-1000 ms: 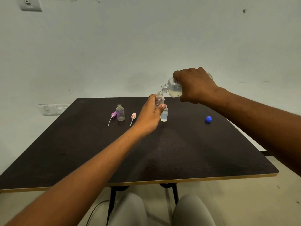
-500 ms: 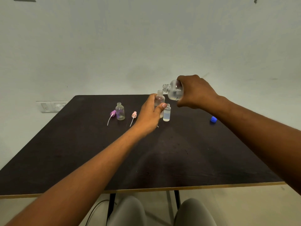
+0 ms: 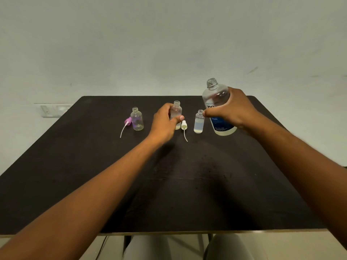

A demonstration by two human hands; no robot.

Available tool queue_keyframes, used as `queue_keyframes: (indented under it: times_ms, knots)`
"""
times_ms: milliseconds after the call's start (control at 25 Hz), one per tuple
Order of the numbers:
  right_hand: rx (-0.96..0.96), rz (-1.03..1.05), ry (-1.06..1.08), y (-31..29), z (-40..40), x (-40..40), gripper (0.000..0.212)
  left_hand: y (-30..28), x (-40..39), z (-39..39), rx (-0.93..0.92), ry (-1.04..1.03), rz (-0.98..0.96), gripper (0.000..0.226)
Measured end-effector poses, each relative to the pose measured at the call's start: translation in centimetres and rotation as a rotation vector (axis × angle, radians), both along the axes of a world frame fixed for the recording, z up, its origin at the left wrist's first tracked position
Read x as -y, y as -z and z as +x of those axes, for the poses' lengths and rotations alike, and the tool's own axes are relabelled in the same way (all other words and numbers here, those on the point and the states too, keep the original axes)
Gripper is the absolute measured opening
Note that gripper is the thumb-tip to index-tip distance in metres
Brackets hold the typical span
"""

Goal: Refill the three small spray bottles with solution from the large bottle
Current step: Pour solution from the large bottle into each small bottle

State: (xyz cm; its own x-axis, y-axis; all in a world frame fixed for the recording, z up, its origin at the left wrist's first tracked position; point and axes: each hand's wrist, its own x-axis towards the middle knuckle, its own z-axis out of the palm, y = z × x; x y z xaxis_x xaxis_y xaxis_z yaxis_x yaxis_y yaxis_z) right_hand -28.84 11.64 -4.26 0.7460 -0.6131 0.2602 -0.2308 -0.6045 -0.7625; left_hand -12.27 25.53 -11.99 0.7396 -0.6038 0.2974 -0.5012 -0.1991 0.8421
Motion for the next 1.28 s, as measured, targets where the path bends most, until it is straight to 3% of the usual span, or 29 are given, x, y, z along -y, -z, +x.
queue_keyframes:
  times_ms: [280,600,880,1280]
  knots:
    - [0.166,0.157,0.006,1.7,0.6,0.9,0.056,2.2,1.2,2.2,0.002,-0.084,0.125,0.036]
    - [0.248,0.253,-0.003,2.6,1.0,0.8,0.056,2.9,1.3,2.5,-0.003,-0.09,0.128,0.044]
    - [0.259,0.28,-0.059,2.5,1.9,-1.7,0.052,1.8,-1.5,2.1,-0.034,-0.071,0.029,0.059]
    - [0.262,0.319,-0.174,2.9,6.0,-7.9,0.043,0.8,-9.5,4.8,0.094,-0.218,-0.157,0.05]
